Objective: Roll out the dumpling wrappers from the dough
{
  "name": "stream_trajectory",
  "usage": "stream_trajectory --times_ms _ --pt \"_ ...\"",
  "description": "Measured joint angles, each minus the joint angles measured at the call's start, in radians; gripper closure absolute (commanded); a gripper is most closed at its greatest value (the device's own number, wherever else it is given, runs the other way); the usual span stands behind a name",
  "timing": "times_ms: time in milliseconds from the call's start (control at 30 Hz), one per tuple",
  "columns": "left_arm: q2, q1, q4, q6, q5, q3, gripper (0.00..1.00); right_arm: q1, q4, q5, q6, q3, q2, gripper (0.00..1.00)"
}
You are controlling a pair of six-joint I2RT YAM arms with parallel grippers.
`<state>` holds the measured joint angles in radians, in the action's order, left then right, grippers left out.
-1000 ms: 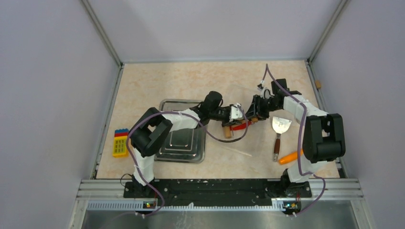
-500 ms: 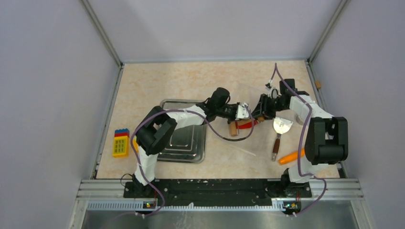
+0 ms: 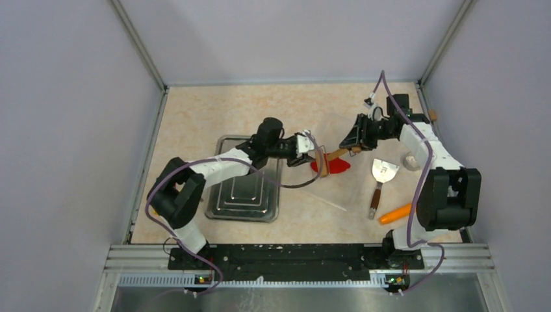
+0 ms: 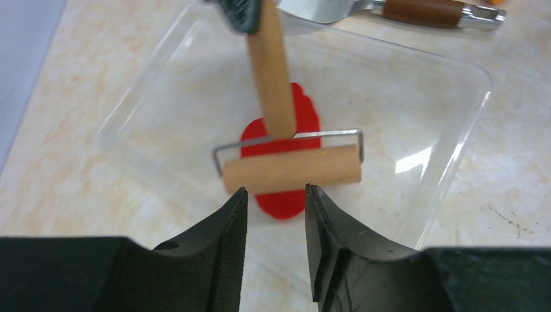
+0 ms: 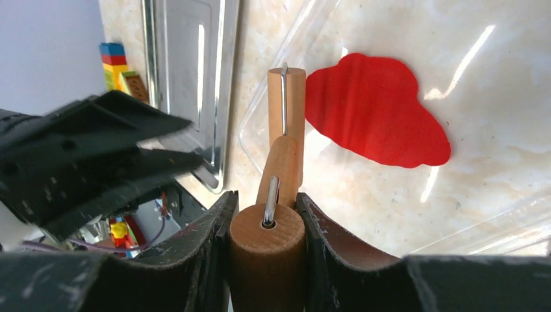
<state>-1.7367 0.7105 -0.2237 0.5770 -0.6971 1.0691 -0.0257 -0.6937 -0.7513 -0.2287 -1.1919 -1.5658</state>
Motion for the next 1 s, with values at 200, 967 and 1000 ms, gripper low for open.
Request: stream_trajectory --times_ms 200,967,1000 --pt "0.106 -0.078 0.003 -0.123 0.097 -0.022 0.56 0.097 -0.050 -0.019 0.005 -0.079 0.046 1.00" --pt "-0.300 -0.088 0.329 -0.729 0.442 0.287 0.64 0.336 -0.101 0.428 0.598 -0.380 -0.006 1.00" --pt "-0.302 -0.088 0.328 -0.739 0.444 0.287 0.65 0.336 -0.095 0.447 0.627 -0.376 -0.015 1.00"
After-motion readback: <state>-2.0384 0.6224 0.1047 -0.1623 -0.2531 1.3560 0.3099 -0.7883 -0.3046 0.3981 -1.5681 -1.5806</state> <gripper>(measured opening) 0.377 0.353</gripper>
